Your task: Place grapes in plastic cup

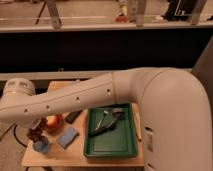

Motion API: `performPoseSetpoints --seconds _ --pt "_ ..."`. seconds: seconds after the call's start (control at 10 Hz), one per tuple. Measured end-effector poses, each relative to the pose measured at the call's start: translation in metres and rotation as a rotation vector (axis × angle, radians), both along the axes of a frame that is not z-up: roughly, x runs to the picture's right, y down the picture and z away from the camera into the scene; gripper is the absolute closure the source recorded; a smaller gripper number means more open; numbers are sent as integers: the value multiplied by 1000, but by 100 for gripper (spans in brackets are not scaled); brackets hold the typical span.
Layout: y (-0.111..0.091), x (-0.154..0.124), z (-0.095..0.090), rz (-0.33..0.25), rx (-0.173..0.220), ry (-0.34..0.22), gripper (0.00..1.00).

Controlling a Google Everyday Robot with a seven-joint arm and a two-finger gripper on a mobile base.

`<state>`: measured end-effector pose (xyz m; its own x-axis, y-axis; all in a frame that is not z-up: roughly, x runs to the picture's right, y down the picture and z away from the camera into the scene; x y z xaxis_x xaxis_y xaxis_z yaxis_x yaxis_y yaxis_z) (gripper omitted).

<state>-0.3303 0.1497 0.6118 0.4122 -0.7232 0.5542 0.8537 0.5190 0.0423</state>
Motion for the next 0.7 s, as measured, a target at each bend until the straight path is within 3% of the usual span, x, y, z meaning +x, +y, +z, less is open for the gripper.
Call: performPoseSetpoints --seconds 0.7 --pt "9 -10 9 -19 -14 -25 100"
